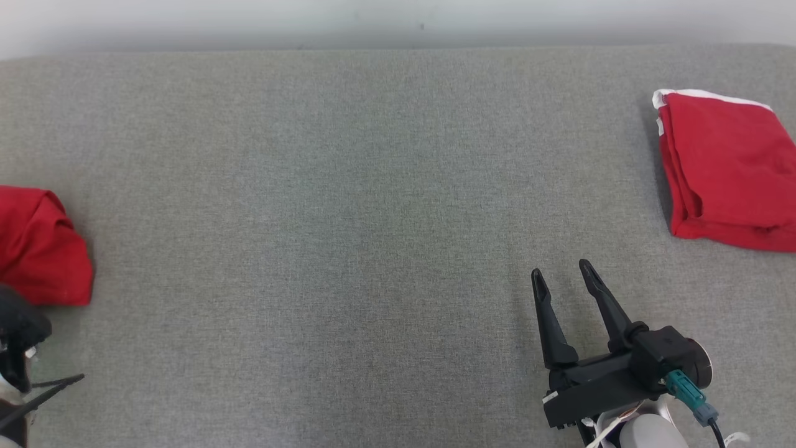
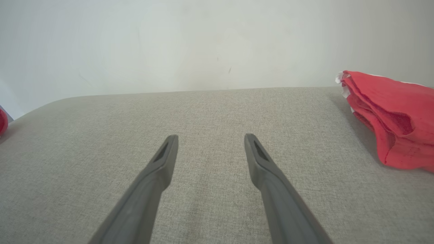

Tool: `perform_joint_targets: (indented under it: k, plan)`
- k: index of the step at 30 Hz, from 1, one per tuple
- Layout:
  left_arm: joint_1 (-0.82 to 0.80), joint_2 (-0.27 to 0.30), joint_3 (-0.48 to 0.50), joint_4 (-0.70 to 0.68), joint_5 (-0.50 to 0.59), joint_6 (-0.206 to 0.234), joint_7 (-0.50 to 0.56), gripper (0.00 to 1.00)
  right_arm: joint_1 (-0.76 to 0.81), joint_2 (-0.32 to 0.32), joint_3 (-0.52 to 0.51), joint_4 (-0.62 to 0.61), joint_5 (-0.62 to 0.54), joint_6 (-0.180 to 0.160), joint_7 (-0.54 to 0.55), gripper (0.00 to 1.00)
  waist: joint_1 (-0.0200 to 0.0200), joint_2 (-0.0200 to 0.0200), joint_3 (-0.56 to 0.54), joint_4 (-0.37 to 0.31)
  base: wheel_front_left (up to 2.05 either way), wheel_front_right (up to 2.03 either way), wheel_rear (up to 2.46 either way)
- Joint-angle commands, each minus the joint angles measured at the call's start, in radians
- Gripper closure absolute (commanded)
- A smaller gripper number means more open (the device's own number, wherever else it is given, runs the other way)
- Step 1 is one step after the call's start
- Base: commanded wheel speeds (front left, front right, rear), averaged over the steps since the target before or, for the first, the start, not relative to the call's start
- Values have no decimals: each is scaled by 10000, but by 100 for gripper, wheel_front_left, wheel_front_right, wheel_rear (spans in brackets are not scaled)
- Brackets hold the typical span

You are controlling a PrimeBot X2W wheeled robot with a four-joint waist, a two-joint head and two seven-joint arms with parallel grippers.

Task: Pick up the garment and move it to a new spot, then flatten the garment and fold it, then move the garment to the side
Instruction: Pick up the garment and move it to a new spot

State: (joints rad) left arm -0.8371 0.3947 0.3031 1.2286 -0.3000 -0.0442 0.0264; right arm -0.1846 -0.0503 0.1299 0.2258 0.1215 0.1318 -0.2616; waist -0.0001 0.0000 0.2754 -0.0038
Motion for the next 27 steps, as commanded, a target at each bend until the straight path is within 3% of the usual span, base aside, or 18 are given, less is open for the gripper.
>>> perform_joint_targets:
  k: [1,3,12,22,27]
  plan:
    - [97,3,34,-70,-80,-49,-224,100,46,-1,-17,6,15,-26,-44,0,1,0,-134,50,0,0,0]
    - [128,-46,86,-215,-122,45,-789,100,158,-1,-48,23,53,-26,-44,0,1,0,-277,92,0,0,0]
    - [-88,-833,-363,-1208,44,-288,-2605,100,398,-3,-170,60,189,-26,-44,0,1,0,-734,105,0,0,0]
    - [110,-2009,-1318,-4246,476,-519,-2904,100,682,-1,-228,96,345,-26,-44,0,1,0,-1037,-227,0,0,0]
    - [464,-2711,-1852,-6067,526,-502,-2496,100,654,0,-246,111,477,-26,-44,0,1,0,-1054,-551,0,0,0]
